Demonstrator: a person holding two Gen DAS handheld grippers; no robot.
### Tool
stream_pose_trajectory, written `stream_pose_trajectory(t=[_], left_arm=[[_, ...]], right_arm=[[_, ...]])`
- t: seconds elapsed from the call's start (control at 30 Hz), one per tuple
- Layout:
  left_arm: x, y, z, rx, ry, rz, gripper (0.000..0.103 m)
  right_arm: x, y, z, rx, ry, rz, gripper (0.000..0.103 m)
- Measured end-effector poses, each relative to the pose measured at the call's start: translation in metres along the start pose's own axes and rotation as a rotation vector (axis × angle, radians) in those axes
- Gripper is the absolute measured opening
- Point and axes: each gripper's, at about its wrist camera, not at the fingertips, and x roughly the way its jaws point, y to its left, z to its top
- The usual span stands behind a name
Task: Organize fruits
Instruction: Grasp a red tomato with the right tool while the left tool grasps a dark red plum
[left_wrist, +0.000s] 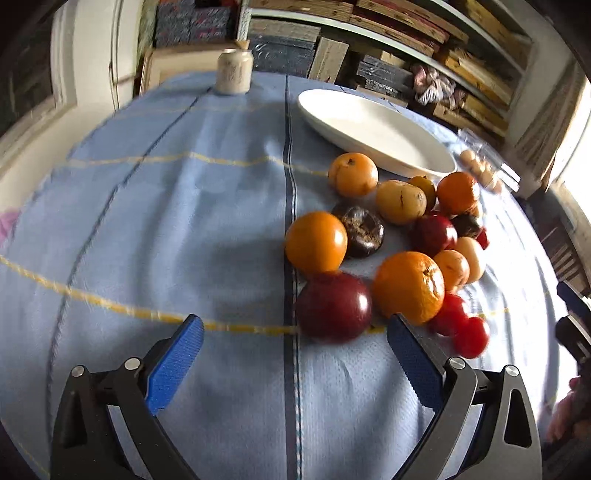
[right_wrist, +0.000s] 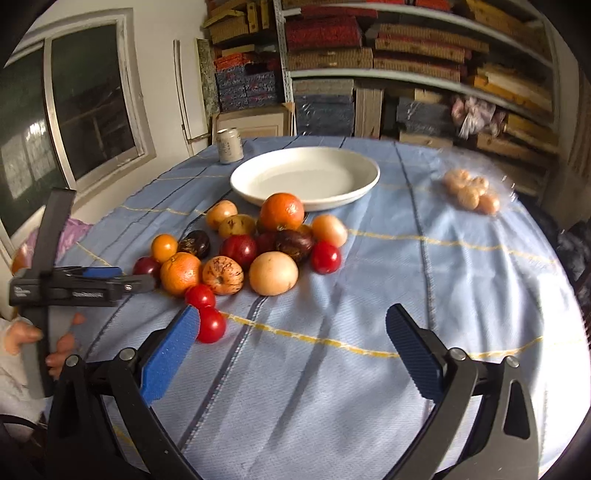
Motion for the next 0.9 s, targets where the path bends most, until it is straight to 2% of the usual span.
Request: stream_pose_trajectory(t=[0.07, 0.3, 0.37, 0.4, 0.47, 0.5, 0.53, 0.63, 0.73, 0.9], left_arm=[[0.002, -0.005, 0.0, 0.032, -0.002, 0.018, 0.1], [0.007, -0.013, -0.002, 0.083, -0.013, -0.022, 0.1], [0.009, -0.016, -0.002, 0.1, -0.013, -0.027, 0.097], [0.008, -0.018, -0.003, 0.11, -0.016, -0.022, 0.093], [0.008, -0.023, -0.004, 0.136, -0.029, -0.005, 0.071], [0.008, -0.024, -0.004, 0.146, -0.036, 0.011, 0.067], [0.008, -0.025, -0.004, 0.149, -0.039, 0.014, 0.064], [0.007, -0.023, -0.005, 0.141, -0.046, 0.0, 0.063], [0.004, -0.018, -0.005, 0.123, -0.056, -0.027, 0.047], [0.0, -0.015, -0.005, 0.102, -0.068, -0.057, 0.04]], right_arm=[[0.003, -0.003, -0.001, 0.023, 0.005, 0.013, 0.099], [0.009, -0.012, -0.004, 0.055, -0.006, 0.021, 0.099], [0.011, -0.017, -0.005, 0.073, -0.01, 0.02, 0.099], [0.011, -0.02, -0.006, 0.085, -0.01, 0.026, 0.099], [0.013, -0.027, -0.006, 0.117, -0.008, 0.047, 0.099], [0.014, -0.03, -0.006, 0.126, -0.006, 0.052, 0.099], [0.014, -0.032, -0.006, 0.136, -0.007, 0.056, 0.099], [0.015, -0.036, -0.005, 0.15, -0.01, 0.058, 0.099], [0.017, -0.038, -0.006, 0.158, -0.002, 0.065, 0.099], [0.02, -0.036, -0.006, 0.148, 0.007, 0.077, 0.099]])
